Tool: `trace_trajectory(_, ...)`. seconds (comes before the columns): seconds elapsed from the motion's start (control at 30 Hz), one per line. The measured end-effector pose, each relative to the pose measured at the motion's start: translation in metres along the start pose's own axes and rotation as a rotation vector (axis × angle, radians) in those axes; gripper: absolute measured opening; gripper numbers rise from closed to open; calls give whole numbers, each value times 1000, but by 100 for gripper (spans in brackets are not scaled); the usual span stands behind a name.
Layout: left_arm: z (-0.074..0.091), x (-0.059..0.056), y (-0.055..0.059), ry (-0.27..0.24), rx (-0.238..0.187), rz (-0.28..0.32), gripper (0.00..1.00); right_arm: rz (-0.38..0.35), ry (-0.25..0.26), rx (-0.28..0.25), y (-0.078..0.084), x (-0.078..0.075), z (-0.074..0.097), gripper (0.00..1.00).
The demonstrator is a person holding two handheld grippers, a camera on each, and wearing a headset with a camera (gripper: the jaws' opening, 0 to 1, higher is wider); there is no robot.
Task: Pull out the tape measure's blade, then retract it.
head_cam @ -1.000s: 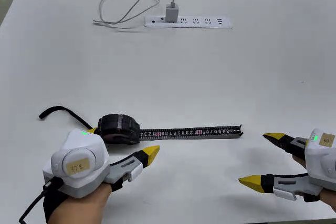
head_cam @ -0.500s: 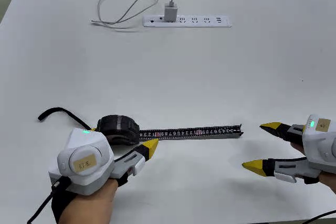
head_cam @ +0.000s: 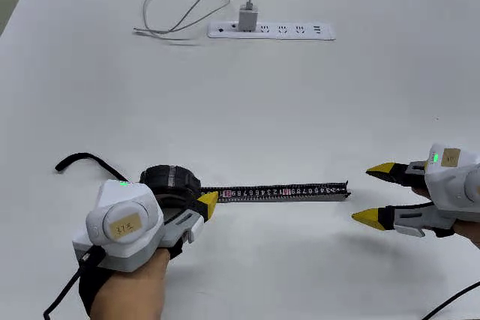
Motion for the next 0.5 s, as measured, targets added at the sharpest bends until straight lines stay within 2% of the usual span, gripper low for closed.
trace_trajectory(0.13,-2,3,-1,-13,2,32,71,30,-15,14,-4,-4,-4,41)
trace_trajectory(0.5,-4,9,-1,-33,9,40,62,82,-57,47,-7,-12,-12,34)
Point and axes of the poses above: the centre of the closed fingertips' face, and the gripper's own axes: z roughly backward along the fingers, x roughly to its left, y roughly out of its underside, the point moved 1 cm from there along z, roughly backward along the fingers, and after that the axes turned 7 degrees about x, right-handed, at the moved point
